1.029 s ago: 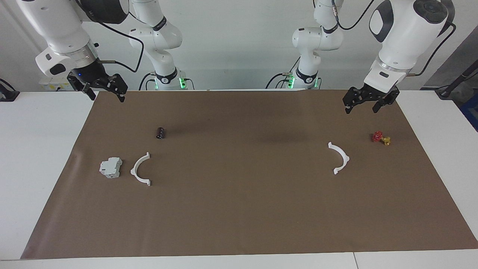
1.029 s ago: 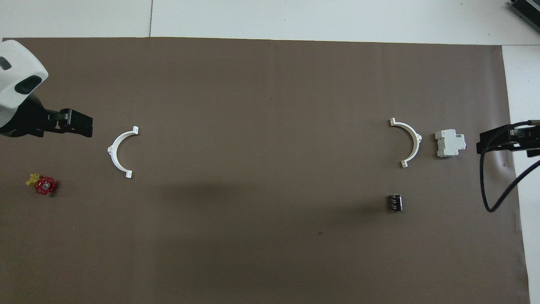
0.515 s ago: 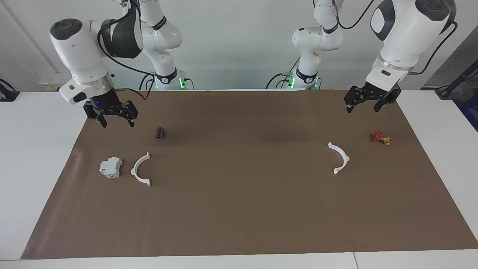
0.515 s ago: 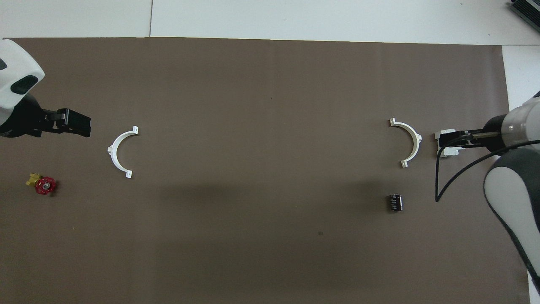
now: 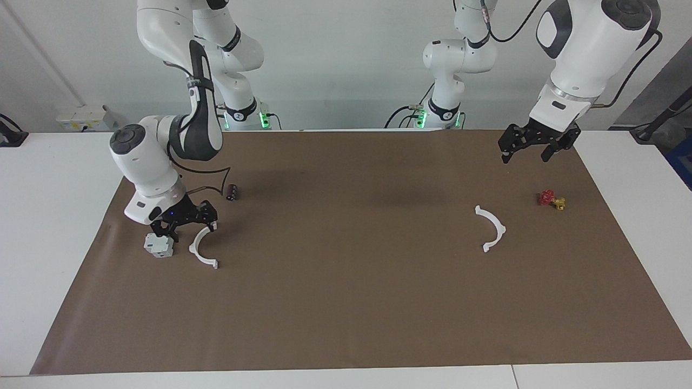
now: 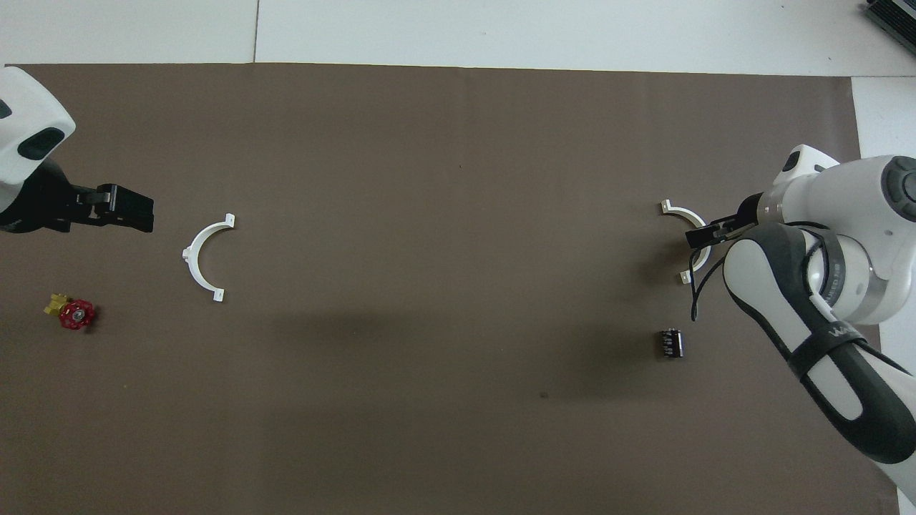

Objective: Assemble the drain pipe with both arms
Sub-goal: 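Grasp the white half-ring with the right gripper and lift it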

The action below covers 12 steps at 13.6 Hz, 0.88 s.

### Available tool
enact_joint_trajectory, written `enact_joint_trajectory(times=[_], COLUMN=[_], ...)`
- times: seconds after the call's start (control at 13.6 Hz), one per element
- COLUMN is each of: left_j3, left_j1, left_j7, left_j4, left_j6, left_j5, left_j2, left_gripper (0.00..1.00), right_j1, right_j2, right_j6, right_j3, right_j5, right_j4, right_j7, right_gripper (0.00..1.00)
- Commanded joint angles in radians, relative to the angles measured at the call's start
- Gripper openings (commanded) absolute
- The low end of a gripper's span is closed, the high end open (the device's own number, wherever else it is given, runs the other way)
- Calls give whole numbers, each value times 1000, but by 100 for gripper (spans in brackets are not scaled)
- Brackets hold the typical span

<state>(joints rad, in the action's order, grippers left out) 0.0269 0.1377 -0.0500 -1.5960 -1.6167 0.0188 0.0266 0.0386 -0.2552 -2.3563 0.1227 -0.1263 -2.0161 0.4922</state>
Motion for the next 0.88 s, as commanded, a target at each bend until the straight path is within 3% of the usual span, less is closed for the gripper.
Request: enact_joint_trajectory(times=[0.0,0.51,0.81], left_j3=[1,1,1], left_j1=[-1,-1,-1], left_j7=[-8,-8,-8], left_j4=[-18,-18,-18], left_j6=[-11,-11,-11], left_j5=[7,7,7], left_j2=[-20,-20,-20], left_gripper=[100,100,100], right_j1=[-35,-31,-36], right_j2=[-4,-59,-75], right_j6=[-27,-78,-98], right_j3=[-8,-8,-8], right_j5=[-61,-79,-79], right_j4=[-26,-32,-33], right_j7=[104,124,164], right_gripper=[100,91,64])
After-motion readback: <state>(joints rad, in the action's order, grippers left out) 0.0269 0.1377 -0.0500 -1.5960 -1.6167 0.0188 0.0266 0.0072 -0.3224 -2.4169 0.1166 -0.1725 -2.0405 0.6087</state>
